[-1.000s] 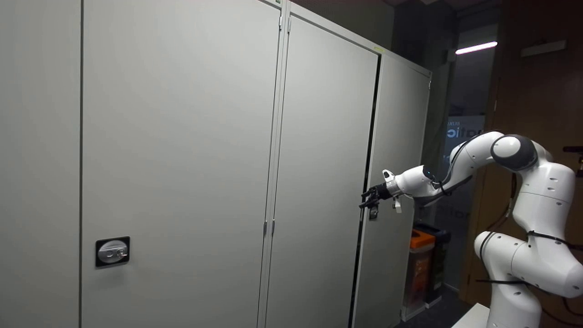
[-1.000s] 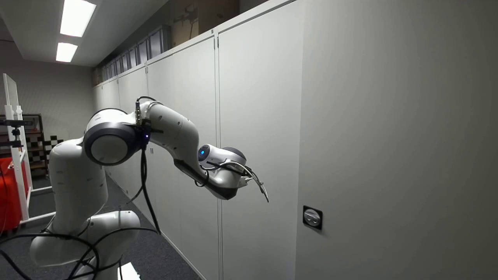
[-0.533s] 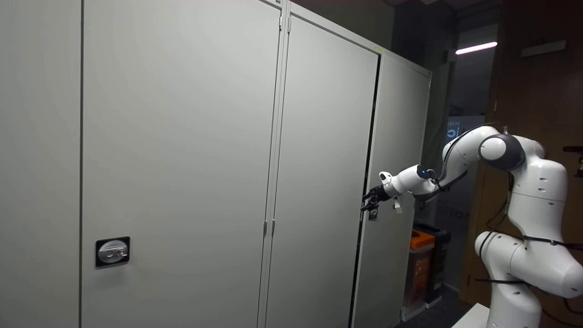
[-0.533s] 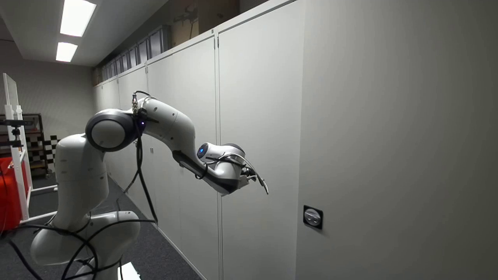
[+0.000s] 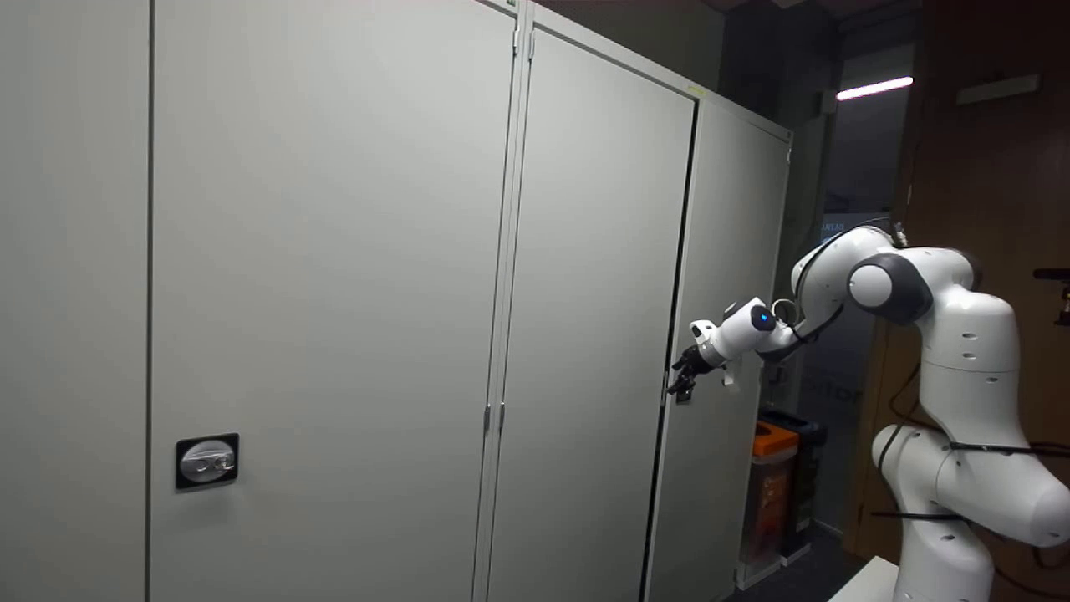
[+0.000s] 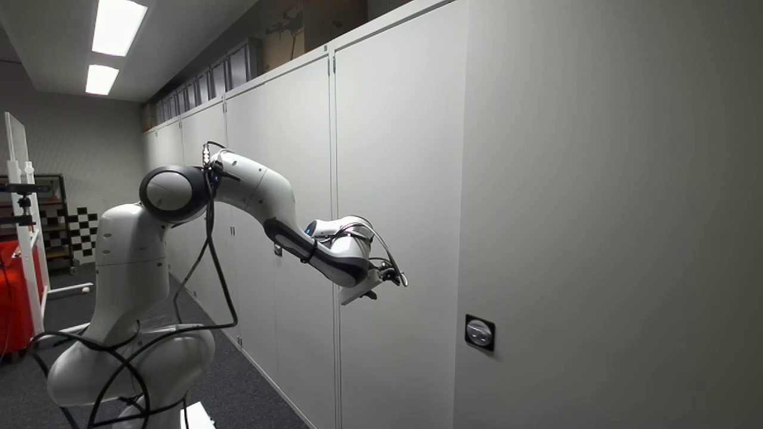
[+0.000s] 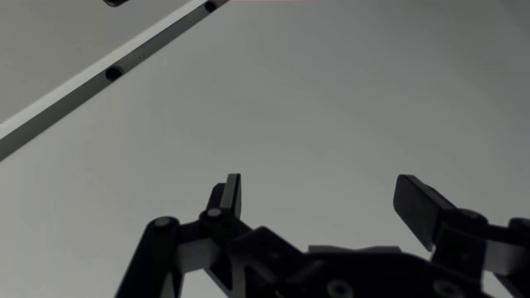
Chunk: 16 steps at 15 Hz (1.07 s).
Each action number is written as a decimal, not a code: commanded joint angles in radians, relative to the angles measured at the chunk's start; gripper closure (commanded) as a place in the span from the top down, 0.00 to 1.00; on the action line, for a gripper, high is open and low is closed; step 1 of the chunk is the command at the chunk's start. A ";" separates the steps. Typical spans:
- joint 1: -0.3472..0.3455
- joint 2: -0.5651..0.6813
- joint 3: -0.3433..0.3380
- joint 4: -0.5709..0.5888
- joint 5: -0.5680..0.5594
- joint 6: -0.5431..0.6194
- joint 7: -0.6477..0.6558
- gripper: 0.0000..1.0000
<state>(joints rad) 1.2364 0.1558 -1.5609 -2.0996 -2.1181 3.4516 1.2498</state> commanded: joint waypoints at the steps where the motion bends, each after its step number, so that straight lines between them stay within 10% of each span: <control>1: 0.027 0.067 -0.040 0.025 -0.101 0.012 0.111 1.00; 16: -0.001 0.090 -0.014 -0.019 -0.116 0.002 0.194 0.97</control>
<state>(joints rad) 1.2494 0.1953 -1.5710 -2.1062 -2.2491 3.4532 1.3803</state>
